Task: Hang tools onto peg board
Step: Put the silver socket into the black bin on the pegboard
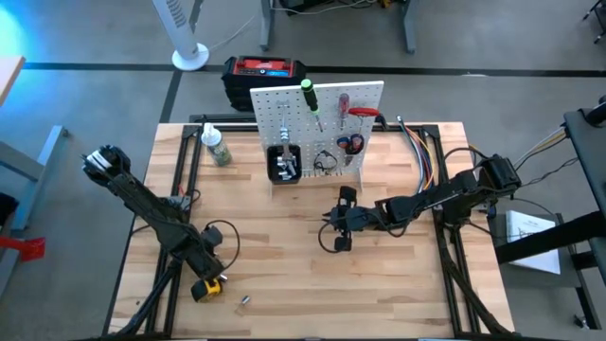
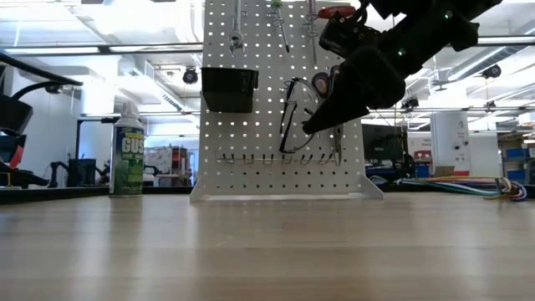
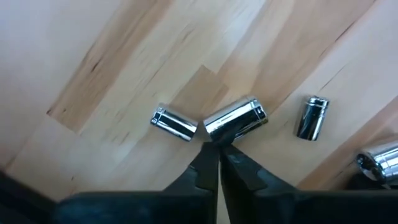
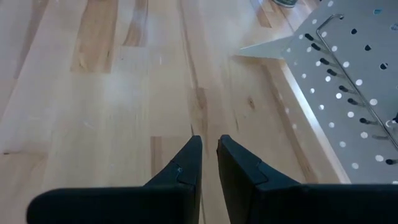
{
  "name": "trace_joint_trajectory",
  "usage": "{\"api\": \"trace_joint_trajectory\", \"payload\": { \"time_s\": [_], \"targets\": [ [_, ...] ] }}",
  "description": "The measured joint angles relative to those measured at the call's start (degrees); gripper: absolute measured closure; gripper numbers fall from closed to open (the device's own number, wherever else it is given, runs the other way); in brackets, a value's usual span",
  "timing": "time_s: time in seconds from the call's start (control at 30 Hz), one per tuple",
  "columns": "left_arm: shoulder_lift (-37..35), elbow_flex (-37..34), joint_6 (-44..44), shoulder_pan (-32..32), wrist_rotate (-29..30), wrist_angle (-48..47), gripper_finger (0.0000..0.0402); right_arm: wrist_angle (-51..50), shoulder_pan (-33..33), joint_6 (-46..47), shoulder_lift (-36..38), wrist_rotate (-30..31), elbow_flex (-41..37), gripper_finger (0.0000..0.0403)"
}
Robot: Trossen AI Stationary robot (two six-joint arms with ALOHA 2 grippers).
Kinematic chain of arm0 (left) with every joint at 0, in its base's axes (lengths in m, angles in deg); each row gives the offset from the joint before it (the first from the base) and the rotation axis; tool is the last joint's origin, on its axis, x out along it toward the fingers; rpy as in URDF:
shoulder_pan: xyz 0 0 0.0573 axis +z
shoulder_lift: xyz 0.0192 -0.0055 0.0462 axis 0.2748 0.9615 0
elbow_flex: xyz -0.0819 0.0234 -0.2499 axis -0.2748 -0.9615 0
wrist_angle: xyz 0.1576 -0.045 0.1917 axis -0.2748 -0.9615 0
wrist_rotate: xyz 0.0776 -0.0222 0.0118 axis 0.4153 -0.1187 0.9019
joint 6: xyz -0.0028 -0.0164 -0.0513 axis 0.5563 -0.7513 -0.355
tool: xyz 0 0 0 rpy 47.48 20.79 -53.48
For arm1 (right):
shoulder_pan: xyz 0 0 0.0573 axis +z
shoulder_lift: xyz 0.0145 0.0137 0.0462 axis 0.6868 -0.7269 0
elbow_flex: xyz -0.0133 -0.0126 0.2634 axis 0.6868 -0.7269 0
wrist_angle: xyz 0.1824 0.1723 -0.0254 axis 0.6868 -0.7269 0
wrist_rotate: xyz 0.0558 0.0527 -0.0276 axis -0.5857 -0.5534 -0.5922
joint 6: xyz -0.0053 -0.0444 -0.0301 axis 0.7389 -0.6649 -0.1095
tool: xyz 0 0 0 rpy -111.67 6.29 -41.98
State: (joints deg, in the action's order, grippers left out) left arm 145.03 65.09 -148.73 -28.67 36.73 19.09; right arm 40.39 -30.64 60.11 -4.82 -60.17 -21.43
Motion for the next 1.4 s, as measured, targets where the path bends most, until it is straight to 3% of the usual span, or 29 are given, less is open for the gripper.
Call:
{"api": "trace_joint_trajectory", "payload": {
  "time_s": [0.13,0.3,0.4,0.57,0.83,1.0,1.1,1.2,1.4],
  "targets": [
    [0.2,1.6,0.0,0.0,1.3,-1.1,0.0401,0.0,0.0,0.0,0.0,0.0,0.0,0.0366],
    [0.3,4.6,2.5,0.1,9.4,-4.1,0.0398,0.0,0.0,-0.2,0.0,0.0,-0.1,0.0366],
    [0.2,6.2,7.6,0.3,13.7,-4.4,0.0376,0.0,0.0,-0.3,0.0,0.0,-0.1,0.0366],
    [0.4,7.5,20.0,0.7,15.4,-4.8,0.0313,0.0,0.0,-0.3,0.0,0.0,-0.1,0.0366],
    [5.5,6.1,33.7,6.6,28.6,-2.9,0.0170,0.0,0.0,-0.5,0.0,0.0,-0.1,0.0366],
    [11.6,6.0,52.6,15.6,25.3,6.1,0.0112,0.0,0.0,-0.5,0.0,-1.5,-0.1,0.0366],
    [14.5,7.0,60.7,21.4,21.8,9.7,0.0115,-0.1,0.0,-0.1,0.0,-1.6,-0.1,0.0366],
    [14.8,7.4,61.6,25.7,16.4,10.7,0.0149,-1.2,0.0,1.2,0.0,-1.6,-0.1,0.0366],
    [12.7,6.9,62.4,29.3,7.9,11.2,0.0314,-3.2,0.0,2.7,0.0,-1.6,-0.2,0.0366]
  ]
}}
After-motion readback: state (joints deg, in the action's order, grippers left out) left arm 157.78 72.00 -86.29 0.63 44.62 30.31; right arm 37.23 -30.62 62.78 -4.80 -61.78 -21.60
